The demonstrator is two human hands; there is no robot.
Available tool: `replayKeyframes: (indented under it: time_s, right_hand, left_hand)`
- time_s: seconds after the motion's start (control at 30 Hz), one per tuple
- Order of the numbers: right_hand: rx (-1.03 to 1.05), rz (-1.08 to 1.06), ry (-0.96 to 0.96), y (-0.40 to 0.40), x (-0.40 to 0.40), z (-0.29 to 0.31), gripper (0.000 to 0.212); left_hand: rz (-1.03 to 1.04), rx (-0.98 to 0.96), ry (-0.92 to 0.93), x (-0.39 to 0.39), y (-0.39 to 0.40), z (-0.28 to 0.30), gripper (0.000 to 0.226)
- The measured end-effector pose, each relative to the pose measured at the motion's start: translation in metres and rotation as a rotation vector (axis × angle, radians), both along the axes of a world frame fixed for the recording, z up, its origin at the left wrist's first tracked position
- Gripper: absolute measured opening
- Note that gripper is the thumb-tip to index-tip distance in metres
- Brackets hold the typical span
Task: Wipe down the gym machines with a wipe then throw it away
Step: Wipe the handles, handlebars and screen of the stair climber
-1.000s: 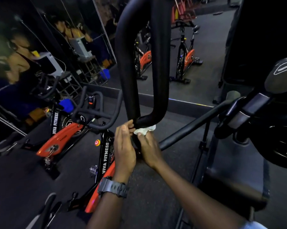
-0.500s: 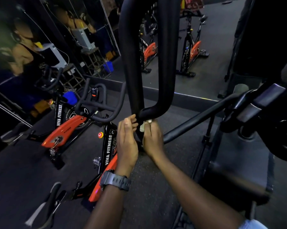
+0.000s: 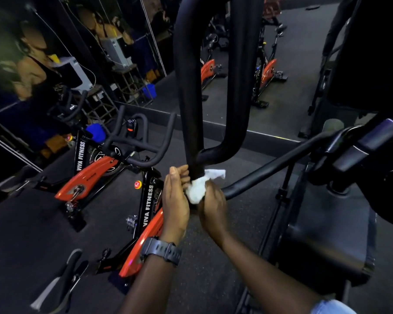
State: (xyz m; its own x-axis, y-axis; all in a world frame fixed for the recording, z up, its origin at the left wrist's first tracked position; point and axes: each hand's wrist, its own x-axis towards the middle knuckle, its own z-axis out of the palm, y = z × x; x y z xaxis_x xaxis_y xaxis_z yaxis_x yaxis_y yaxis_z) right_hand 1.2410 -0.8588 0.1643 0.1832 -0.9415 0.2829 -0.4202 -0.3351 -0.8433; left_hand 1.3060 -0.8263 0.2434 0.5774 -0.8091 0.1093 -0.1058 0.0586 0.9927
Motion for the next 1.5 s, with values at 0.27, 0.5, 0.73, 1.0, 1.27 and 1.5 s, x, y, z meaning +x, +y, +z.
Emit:
replayKeyframes:
  time_s: [0.27, 0.5, 0.73, 1.0, 1.27, 1.5]
  right_hand:
    - [-0.085, -0.034, -0.026, -0.001, 0.013, 0.030, 0.036]
    - [-0.117, 0.018, 0.205, 0.010, 0.008, 0.010, 0.053]
    - [-0.209, -0.205, -0.046, -0.033, -0.011, 0.034, 0.046]
    - [-0.068, -0.103, -0.317, -0.030, -0.005, 0.030, 0.029]
    - [-0.460, -0.017, 0.043, -0.026, -0.006, 0.030, 0.014]
    - [-0.643, 0.195, 0.538, -0.026, -0.039, -0.022, 0.028]
  left_hand:
    - [-0.042, 0.067, -0.176, 0.007, 0.000, -0.006, 0.020]
    - [-0.008, 0.063, -0.089, 0.014, -0.002, -0.008, 0.025]
    - [-0.015, 0.048, -0.018, 0.017, -0.002, -0.005, 0.037]
    - [-0.014, 0.012, -0.034, 0.016, -0.002, -0.009, 0.034]
    - [0.003, 0.023, 0.045, 0.015, -0.004, -0.016, 0.023]
    - [0.033, 0.109, 0.182, 0.010, -0.004, -0.038, 0.019]
